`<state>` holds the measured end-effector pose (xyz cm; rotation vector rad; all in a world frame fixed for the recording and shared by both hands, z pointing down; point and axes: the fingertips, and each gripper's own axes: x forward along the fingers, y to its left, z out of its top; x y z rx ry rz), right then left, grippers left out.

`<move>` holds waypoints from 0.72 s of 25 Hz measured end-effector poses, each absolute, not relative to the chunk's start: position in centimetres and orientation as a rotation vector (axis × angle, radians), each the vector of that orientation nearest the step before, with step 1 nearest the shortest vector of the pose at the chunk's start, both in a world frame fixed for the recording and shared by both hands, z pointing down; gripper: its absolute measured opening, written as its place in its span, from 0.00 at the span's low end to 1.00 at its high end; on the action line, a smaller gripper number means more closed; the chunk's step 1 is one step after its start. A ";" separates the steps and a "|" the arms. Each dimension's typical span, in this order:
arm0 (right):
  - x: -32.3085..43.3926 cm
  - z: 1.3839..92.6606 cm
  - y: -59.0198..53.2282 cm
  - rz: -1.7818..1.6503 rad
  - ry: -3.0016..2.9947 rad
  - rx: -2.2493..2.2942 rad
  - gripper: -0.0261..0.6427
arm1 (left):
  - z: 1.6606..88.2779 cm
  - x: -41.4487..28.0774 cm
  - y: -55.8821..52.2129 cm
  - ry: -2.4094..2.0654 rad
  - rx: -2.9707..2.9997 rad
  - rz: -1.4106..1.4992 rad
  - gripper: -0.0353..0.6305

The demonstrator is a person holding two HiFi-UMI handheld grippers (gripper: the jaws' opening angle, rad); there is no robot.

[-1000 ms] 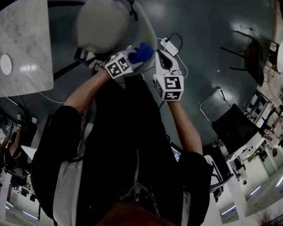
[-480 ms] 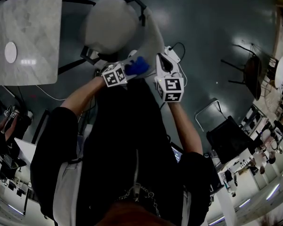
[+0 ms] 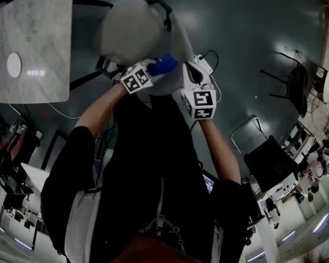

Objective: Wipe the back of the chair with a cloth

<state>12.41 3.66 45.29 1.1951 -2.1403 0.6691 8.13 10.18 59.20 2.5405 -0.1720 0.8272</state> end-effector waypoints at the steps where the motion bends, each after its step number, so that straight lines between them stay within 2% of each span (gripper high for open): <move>1: 12.6 45.3 3.5 0.674 -2.138 1.199 0.04 | 59.3 8.3 8.1 -0.253 2.532 0.811 0.24; 9: 15.0 44.5 2.7 0.756 -2.144 1.326 0.04 | 64.1 8.2 -7.1 -0.810 2.376 0.773 0.24; 18: 15.7 46.7 4.0 0.829 -2.101 1.379 0.04 | 69.0 10.2 -12.9 -0.919 2.235 0.717 0.24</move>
